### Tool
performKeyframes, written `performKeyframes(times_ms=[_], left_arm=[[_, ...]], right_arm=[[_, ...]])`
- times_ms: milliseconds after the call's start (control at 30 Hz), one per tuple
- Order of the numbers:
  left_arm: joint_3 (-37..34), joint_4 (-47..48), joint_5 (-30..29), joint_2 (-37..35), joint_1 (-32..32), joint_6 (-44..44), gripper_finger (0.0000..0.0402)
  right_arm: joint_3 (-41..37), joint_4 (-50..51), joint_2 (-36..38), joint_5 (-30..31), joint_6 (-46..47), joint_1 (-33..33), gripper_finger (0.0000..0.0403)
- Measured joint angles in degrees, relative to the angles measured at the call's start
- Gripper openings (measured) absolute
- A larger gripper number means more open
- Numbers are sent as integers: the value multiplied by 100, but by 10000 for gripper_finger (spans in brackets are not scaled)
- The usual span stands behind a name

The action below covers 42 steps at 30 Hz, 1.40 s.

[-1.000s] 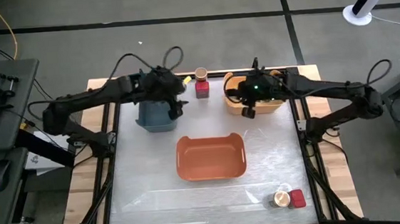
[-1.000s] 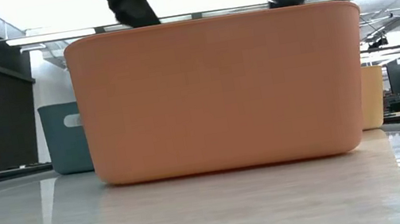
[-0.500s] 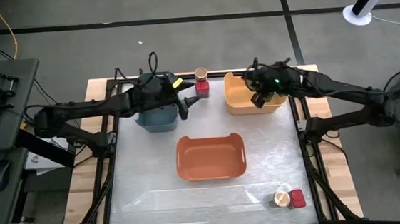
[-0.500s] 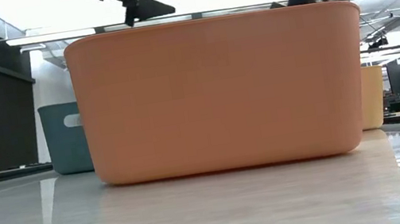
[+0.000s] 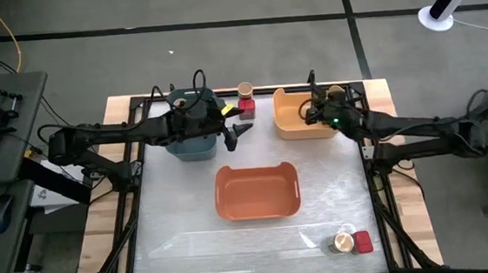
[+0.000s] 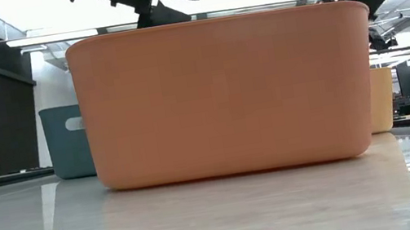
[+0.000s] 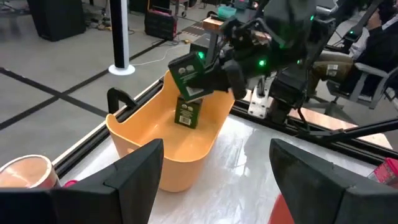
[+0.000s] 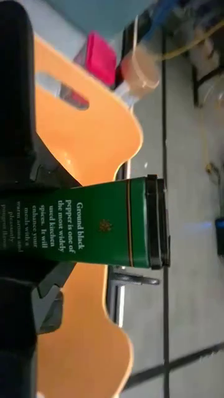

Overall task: Sort spices by type
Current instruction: Put the black seasoning can into the yellow bin

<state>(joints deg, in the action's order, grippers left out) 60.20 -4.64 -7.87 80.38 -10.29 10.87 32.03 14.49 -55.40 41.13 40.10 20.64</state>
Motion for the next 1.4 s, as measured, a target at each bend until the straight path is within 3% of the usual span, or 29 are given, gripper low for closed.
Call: performKeyframes(times_ms=[233,467,667,867,1400], left_arm=[[0,31,-10,0,-16,4,277],[0,60,-8,0,-13,105,277],[0,93,-8,0,-13,102,277],[2,203,-7,0,-13,101,278],[2,596,-6,0,-13,98,278]], right_arm=[[544,299,-1392,612,605,148,97],[1043,1144,-2225,446,1495,475,97],[1141,1137,-2460,304,1547,512,99],[1139,1229,-2573,182,1556,609,133],[1170,1263,-2566,-559,1269,748,128]])
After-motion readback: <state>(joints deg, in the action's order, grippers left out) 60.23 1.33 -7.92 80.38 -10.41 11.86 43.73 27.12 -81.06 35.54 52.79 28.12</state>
